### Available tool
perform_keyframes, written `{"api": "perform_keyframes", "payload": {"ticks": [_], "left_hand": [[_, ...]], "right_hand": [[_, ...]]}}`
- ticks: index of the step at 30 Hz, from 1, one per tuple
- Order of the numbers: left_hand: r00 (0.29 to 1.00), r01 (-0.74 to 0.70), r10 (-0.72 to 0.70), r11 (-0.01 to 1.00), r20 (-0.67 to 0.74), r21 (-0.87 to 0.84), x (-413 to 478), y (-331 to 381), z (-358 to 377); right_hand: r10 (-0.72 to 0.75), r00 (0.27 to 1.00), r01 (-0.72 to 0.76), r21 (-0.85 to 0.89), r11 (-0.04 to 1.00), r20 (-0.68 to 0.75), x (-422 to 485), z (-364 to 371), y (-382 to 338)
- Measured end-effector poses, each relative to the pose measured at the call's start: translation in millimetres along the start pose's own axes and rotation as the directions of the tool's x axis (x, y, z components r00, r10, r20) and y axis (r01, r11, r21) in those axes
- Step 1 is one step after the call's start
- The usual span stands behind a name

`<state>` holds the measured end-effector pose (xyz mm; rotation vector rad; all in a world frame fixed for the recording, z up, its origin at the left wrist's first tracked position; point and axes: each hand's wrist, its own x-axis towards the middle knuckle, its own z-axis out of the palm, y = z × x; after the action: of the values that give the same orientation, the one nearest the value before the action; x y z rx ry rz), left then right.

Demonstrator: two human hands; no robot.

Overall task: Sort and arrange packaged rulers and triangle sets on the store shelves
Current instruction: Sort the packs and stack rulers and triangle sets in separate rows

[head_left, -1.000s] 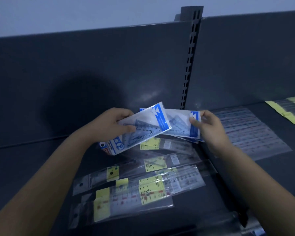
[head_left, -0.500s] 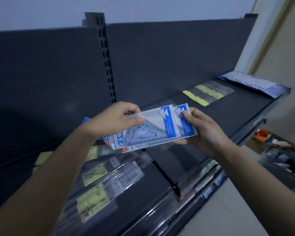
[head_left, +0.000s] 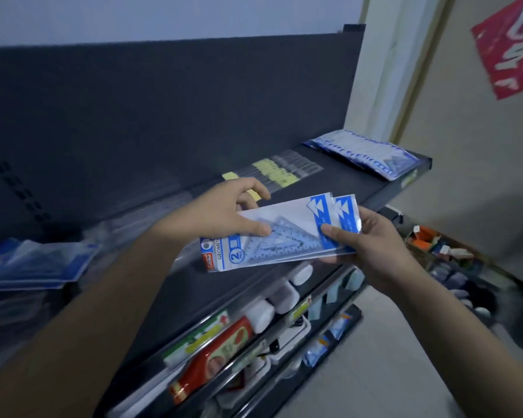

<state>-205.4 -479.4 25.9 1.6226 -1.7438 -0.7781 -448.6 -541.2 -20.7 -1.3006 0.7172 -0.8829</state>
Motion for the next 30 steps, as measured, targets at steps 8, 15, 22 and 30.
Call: {"api": "perform_keyframes", "payload": {"ticks": [8,15,22,30], "left_hand": [[0.995,0.015,-0.011,0.999,0.096,-0.043,92.5,15.9,42.9],[0.991,-0.063,0.059,0.998,0.123,0.022,211.5,20.3,82.2],[0.98,-0.084,0.087,0.996,0.18,-0.024,346.9,29.6,101.1],[0.991,0.006,-0.002,1.0,0.136,-0.027,434.6,32.2,117.5]], "right_hand": [[0.038,0.999,-0.037,0.027,0.999,-0.036,42.2,-89.6,-8.3],[0.022,0.989,-0.038,-0.11,0.993,-0.144,122.4,-178.8,-12.7],[-0.03,0.987,-0.016,-0.279,0.96,-0.16,234.4,-269.9,-47.3],[-0.017,0.997,-0.021,-0.444,0.896,-0.081,332.3,-342.8,-44.8]]}}
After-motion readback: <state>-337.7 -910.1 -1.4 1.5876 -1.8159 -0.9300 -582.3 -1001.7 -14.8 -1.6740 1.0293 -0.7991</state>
